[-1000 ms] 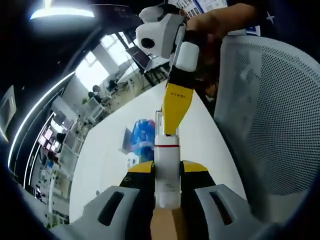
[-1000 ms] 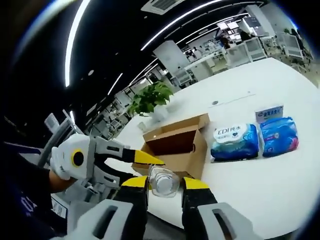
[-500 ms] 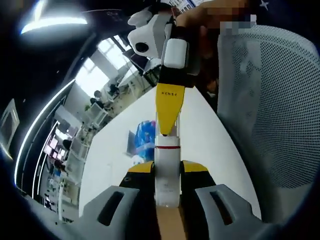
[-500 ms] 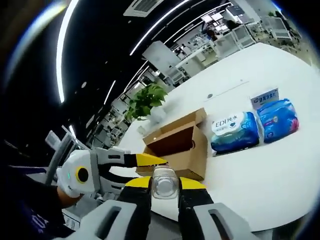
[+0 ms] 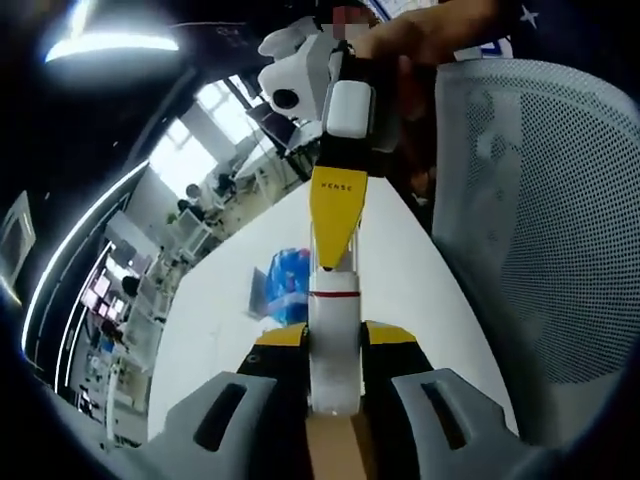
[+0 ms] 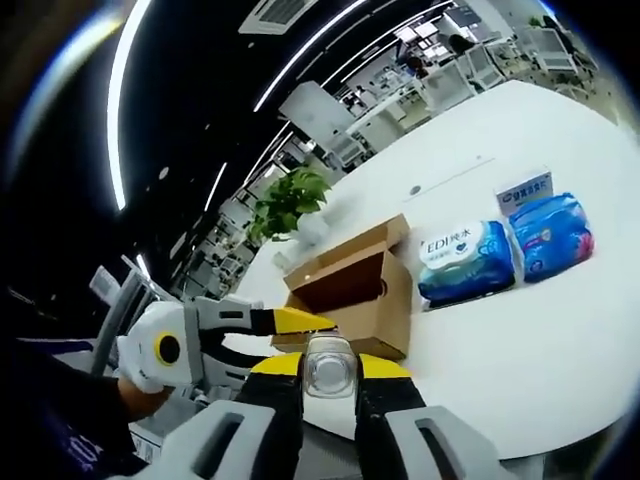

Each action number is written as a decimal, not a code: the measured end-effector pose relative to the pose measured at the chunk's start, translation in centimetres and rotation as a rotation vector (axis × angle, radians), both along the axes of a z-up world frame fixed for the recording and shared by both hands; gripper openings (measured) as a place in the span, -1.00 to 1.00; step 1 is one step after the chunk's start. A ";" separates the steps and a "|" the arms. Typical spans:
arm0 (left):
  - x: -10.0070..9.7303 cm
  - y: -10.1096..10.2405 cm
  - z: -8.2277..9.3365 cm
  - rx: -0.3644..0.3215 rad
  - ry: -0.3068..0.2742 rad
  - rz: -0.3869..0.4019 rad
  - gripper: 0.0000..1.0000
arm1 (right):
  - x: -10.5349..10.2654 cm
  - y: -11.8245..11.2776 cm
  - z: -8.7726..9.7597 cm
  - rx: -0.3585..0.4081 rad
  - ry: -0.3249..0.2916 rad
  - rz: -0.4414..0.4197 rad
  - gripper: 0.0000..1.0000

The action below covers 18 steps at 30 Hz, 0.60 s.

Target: Operate the shoe box by opening the lid, removing the specified soft item, and placing it in the target area until the item is outside and the box remains undamaged.

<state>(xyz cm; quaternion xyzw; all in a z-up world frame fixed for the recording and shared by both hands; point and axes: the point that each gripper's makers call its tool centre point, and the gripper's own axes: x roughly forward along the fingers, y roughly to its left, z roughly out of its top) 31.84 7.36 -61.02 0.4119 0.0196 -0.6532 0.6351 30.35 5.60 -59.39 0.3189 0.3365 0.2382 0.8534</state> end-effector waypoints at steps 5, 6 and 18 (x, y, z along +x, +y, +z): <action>0.4 -0.1 0.1 -0.004 0.021 0.015 -0.49 | 0.1 0.0 0.2 -0.022 -0.014 0.018 -0.73; 0.4 0.0 0.1 -0.007 0.021 0.019 -0.44 | 0.1 0.0 0.3 -0.045 -0.030 0.032 -0.73; 1.5 1.9 0.1 -0.024 0.132 0.147 -0.22 | 0.3 -0.3 1.2 -0.151 -0.086 0.147 -0.73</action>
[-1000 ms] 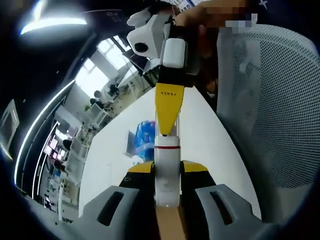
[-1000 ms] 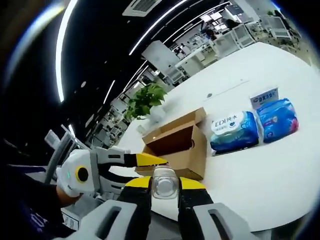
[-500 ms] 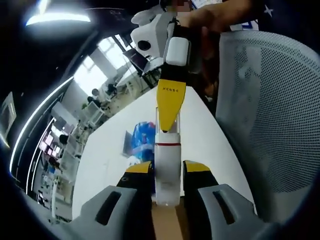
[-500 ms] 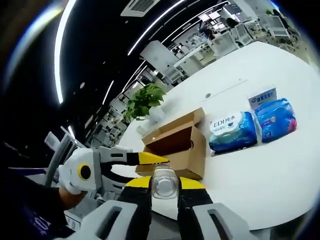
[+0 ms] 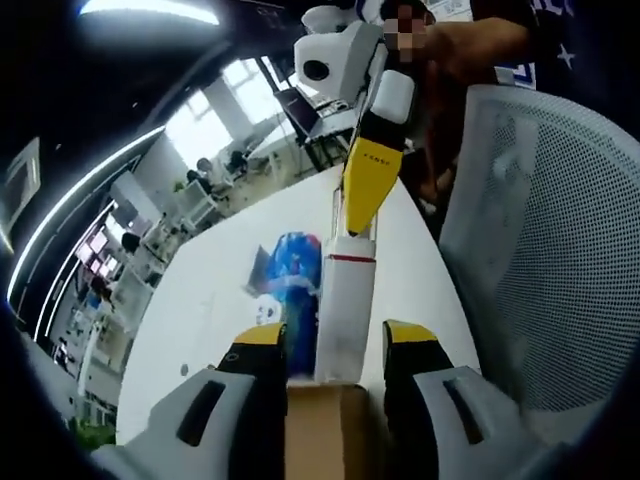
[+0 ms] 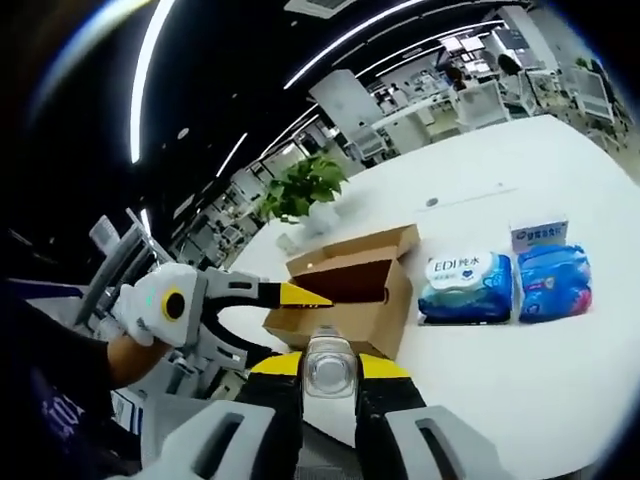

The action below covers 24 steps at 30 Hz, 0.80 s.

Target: Operate the shoe box by opening the lid, removing the specified soft item, and placing it in the target area until the item is outside and the box remains undamaged.

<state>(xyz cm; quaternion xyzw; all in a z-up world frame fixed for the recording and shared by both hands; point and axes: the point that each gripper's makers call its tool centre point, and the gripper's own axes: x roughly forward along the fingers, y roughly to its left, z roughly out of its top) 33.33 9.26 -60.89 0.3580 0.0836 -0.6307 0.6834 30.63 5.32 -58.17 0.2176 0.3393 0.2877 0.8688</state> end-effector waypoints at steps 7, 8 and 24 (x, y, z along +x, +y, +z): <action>0.8 1.9 -0.6 -0.002 0.049 0.101 -0.14 | 0.5 -0.5 0.6 -0.066 -0.040 0.041 -0.73; 0.9 2.2 -0.7 -0.005 0.061 0.118 -0.13 | 0.7 -0.6 0.7 -0.082 -0.053 0.051 -0.73; 1.5 7.3 -0.9 -0.038 0.159 0.293 -0.07 | 3.0 -2.2 1.7 -0.293 -0.176 0.199 -0.73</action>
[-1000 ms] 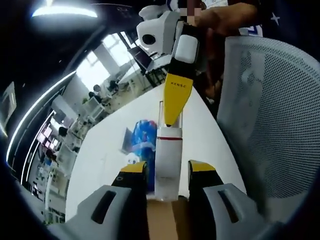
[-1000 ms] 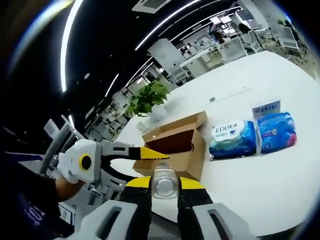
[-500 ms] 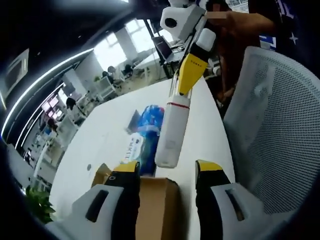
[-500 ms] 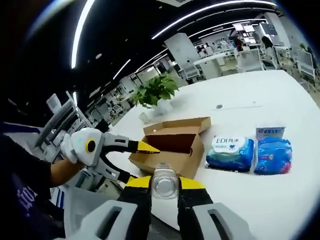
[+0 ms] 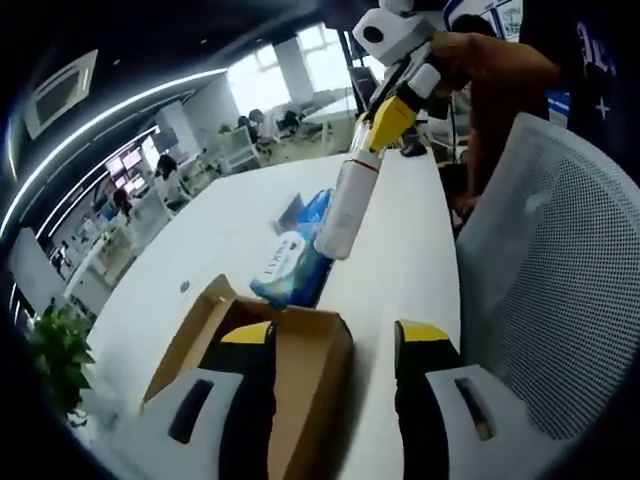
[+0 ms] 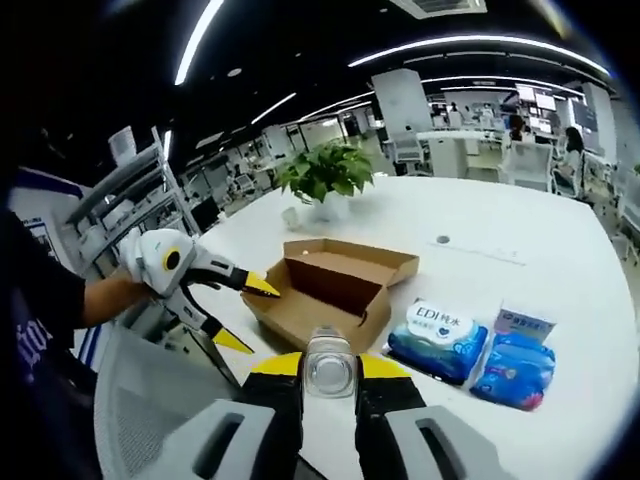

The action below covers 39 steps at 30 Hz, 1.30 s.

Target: Operate the shoe box by opening the lid, removing the specified soft item, and placing it in the target area until the item is outside and the box remains undamaged.

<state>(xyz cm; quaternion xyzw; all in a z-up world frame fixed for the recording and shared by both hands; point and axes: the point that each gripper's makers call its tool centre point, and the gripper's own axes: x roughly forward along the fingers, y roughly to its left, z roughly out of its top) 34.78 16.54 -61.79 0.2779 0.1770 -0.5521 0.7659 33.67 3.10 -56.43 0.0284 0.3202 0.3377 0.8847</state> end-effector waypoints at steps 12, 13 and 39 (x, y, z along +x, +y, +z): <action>-0.3 3.2 -0.3 -0.064 0.076 0.108 0.01 | 2.0 -0.3 0.7 -0.159 -0.089 0.165 -0.73; -0.4 3.4 -0.2 -0.080 0.080 0.117 0.02 | 2.2 -0.3 0.7 -0.178 -0.096 0.184 -0.73; -2.7 10.0 0.2 -0.154 0.096 0.332 0.34 | 9.0 -1.7 1.2 -0.474 -0.275 0.533 -0.72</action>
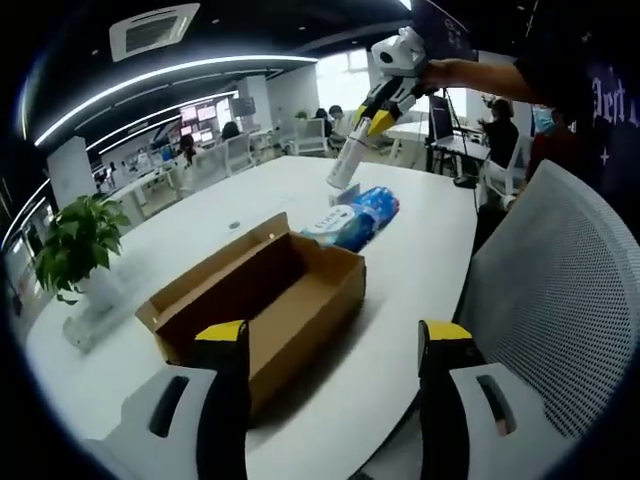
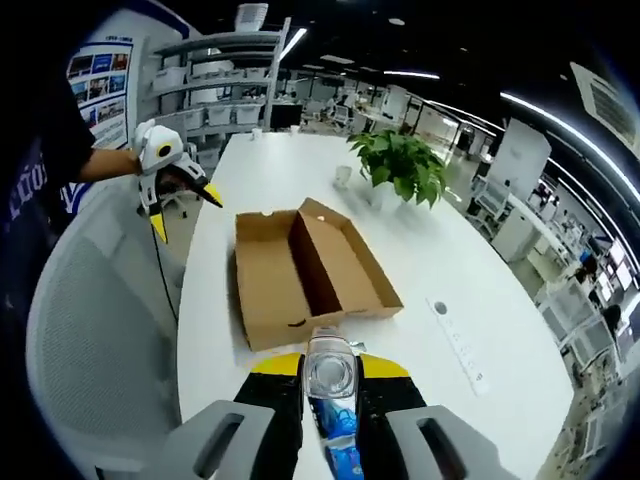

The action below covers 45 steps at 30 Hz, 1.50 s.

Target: Operate the shoe box by opening the lid, removing the specified soft item, and placing it in the target area until the item is outside and the box remains undamaged.

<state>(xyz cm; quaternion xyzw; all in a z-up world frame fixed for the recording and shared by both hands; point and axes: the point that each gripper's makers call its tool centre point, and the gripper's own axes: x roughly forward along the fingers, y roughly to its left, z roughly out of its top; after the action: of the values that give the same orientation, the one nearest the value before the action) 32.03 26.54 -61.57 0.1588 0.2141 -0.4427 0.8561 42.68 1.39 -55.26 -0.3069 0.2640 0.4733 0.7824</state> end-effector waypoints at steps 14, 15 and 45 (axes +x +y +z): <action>-0.5 1.5 -0.6 -0.018 0.016 0.078 0.50 | 4.2 -0.8 -1.8 -0.145 -0.051 0.128 -0.72; -0.6 1.7 -0.6 -0.020 0.017 0.082 0.51 | 4.4 -0.8 -2.0 -0.153 -0.049 0.131 -0.72; -2.6 2.8 -0.9 -0.064 0.054 0.200 0.75 | 11.7 -1.3 -11.1 -0.418 0.040 0.258 -0.71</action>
<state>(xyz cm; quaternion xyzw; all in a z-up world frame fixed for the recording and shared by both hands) 29.40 29.37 -62.48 0.0974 0.2378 -0.3659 0.8945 54.34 0.08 -66.36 -0.4840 0.3299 0.5105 0.6296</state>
